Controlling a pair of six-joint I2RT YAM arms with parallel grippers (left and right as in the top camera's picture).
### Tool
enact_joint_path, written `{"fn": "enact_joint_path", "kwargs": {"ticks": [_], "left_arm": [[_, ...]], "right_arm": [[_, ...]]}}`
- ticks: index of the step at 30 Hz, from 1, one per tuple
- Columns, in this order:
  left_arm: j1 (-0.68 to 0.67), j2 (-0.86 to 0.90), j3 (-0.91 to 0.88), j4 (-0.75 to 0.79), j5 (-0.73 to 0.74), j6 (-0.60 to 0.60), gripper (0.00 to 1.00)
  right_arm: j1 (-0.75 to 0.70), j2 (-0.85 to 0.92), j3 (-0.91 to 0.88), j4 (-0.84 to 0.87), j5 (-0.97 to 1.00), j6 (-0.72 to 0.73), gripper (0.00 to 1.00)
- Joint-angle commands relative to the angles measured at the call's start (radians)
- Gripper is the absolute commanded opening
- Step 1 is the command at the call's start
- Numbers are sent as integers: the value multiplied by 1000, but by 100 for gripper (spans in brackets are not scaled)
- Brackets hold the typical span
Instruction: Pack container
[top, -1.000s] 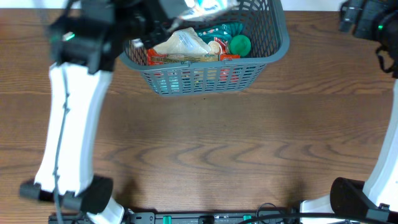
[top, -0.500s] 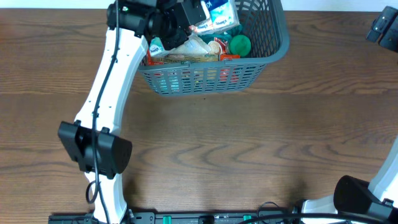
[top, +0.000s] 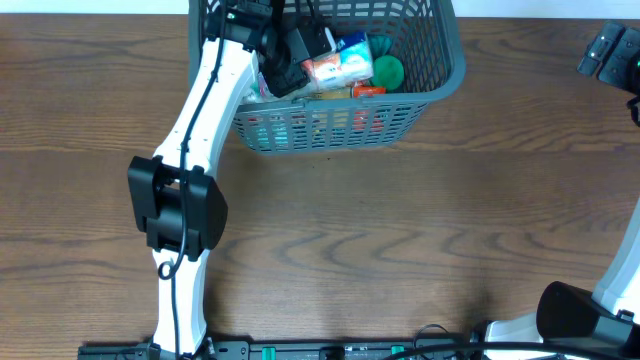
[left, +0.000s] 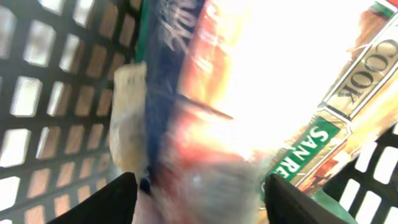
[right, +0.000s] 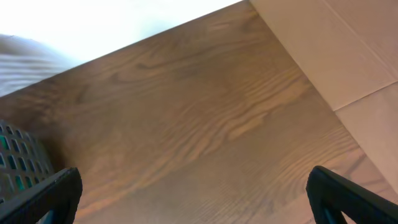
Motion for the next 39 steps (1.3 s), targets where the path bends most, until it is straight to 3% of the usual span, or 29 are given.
{"fn": "enact_joint_path", "kwargs": {"ticks": [1,5,8,9,15,21,29,34,39], "left_arm": [[3,4,11,-8,-27,-14,66],[5,-32,11,-2,-39,-38,80],[12,-86,12,16,-89,-157,97],[17,-106,12,13,-99,-185,99],[88,-264,12,-63,-111,-413,98],[200,-437,11,-285,-121,-594,98],[296,-657,6,-573,-121,-621,98],[298,-799,-82,-542,-119,-622,98],[298,-973,-348,-444,-116,-625,98]], "right_arm": [[-7,2,-5,3,-6,6,99],[-3,2,-5,31,-165,-117,99],[21,2,-5,77,-278,-201,99],[33,2,-5,100,-299,-214,99],[117,11,-5,220,-441,-333,99],[182,20,-5,187,-447,-341,99],[190,-59,-5,51,-427,-232,99],[190,-129,-5,-49,-360,-224,99],[190,-169,-40,-163,-356,-217,99]]}}
